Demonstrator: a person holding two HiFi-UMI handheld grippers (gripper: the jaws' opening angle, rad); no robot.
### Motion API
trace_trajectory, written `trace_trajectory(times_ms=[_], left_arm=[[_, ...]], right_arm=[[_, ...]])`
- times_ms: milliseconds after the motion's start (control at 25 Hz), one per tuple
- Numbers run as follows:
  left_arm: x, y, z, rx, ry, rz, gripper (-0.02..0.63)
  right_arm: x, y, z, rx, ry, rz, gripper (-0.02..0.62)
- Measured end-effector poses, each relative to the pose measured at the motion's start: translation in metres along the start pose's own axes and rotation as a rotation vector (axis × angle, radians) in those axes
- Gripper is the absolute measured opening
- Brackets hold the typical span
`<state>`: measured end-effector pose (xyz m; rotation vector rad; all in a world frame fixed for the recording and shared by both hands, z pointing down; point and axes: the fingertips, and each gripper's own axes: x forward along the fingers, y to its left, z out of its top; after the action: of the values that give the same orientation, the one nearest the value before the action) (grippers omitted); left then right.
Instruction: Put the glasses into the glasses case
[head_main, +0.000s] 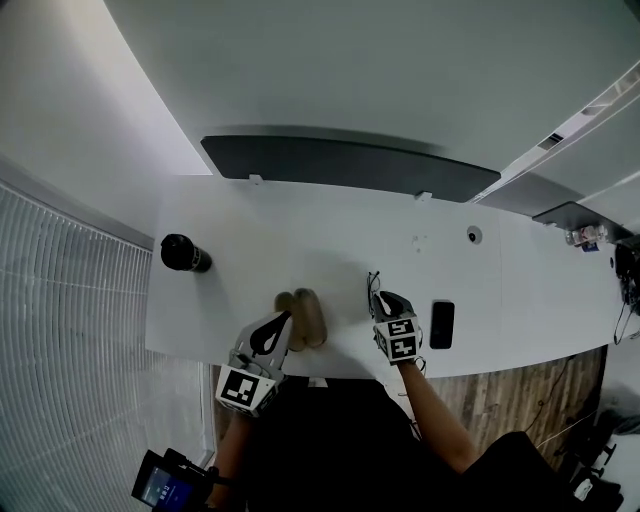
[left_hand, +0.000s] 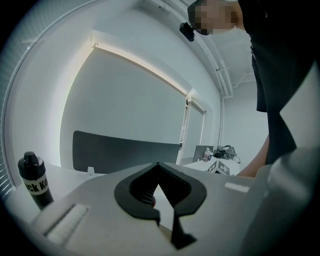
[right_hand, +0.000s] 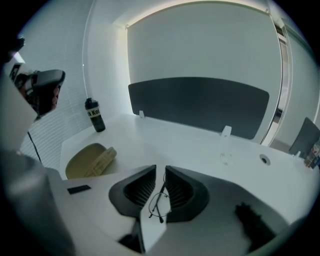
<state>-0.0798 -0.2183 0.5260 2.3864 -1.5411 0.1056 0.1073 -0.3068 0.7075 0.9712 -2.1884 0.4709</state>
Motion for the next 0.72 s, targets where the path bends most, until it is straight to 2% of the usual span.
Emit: trace_trajectory(times_ms=[80, 360, 480, 720], left_arm=[[0.001, 0.002, 0.0, 0.0, -0.005, 0.02, 0.008], [-0.003, 0.003, -0.007, -0.032, 0.041, 0.05, 0.008], [-0.005, 0.008, -0.012, -0.028, 0.038, 0.072, 0.008], [-0.005, 0.009, -0.012, -0.039, 0.023, 0.063, 0.008]], right_arm=[[0.012, -0.006, -0.011, 0.021, 0.053, -0.003, 0.1], [0.043, -0.014, -0.035, 0.036, 0.171, -0.052, 0.199], [0.054, -0.016, -0.038, 0.04, 0.196, -0.059, 0.217], [0.072, -0.023, -0.048, 0.072, 0.251, -0.073, 0.241]])
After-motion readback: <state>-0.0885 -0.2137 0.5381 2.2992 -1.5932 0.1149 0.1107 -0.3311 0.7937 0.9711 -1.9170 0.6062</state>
